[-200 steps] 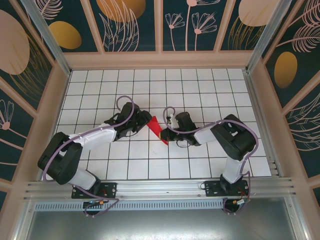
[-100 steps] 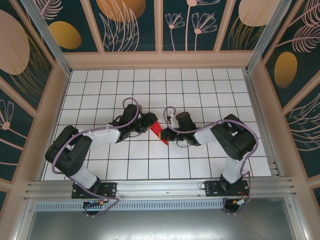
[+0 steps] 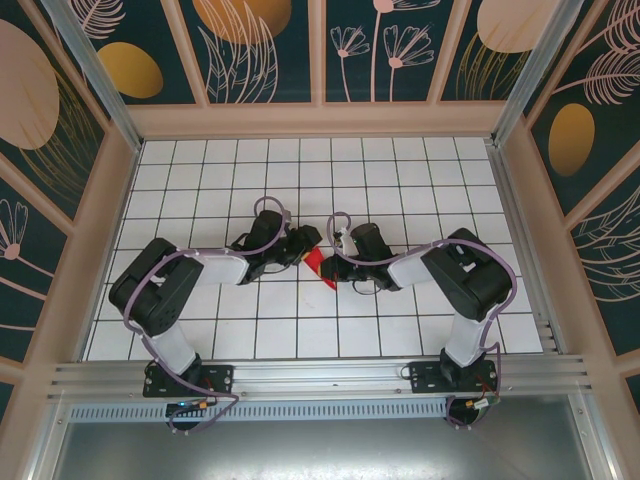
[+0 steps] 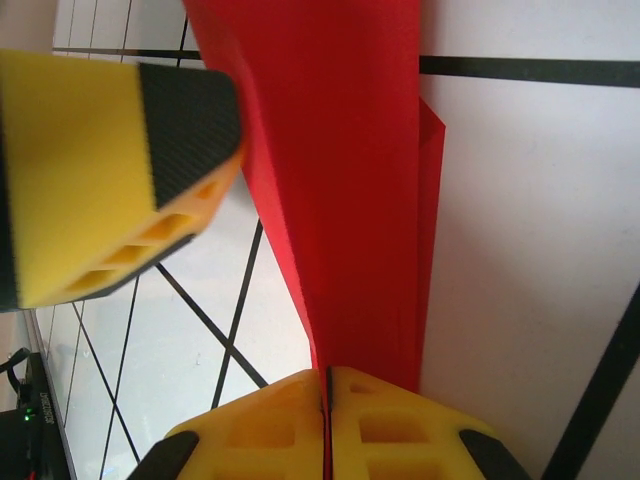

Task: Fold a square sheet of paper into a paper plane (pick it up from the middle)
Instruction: Fold the wing for the fifth time at the center of the table.

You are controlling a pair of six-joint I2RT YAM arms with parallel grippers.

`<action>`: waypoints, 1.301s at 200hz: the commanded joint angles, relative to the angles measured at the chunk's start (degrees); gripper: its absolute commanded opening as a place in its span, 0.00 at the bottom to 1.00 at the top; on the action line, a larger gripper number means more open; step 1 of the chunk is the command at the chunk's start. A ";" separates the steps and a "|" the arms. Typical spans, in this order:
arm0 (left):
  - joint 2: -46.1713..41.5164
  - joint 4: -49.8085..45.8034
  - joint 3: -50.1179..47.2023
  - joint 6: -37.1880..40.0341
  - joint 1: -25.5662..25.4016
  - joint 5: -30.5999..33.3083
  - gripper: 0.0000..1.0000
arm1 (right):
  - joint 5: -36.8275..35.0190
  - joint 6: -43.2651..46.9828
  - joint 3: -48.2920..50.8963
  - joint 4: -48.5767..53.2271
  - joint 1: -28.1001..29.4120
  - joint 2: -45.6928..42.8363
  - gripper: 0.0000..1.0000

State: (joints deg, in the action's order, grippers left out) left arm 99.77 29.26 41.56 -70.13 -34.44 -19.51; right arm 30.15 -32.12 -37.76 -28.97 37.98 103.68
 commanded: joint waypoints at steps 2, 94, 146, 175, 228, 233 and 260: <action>1.63 2.52 -0.43 0.51 0.04 -0.17 0.52 | -3.17 -0.15 0.14 5.75 -0.19 2.03 0.10; 4.84 -1.21 0.71 2.27 0.00 2.63 0.52 | -3.81 0.74 -1.93 9.77 -0.08 0.26 0.14; 6.02 -1.13 0.79 2.85 -0.02 2.22 0.52 | -4.22 0.98 -3.54 14.40 -0.24 -4.76 0.19; 6.27 -1.99 1.34 3.40 -0.01 2.12 0.52 | -4.18 1.51 -4.80 17.19 -0.18 -6.68 0.21; 6.58 -2.36 1.42 3.29 0.03 1.67 0.52 | -2.99 3.01 -3.17 18.54 -0.10 -9.33 0.17; 6.55 -2.40 1.42 3.29 -0.02 1.60 0.52 | -2.99 3.30 -2.96 18.85 -0.18 -9.24 0.15; 6.64 -2.75 1.57 3.07 0.03 1.58 0.51 | -1.13 5.06 -1.25 18.62 0.10 -8.76 0.07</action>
State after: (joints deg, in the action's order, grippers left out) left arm 104.44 28.97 42.39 -68.53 -34.44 -18.87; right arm 27.09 -29.61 -40.86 -12.14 38.13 95.90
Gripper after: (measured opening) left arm 0.516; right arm 0.091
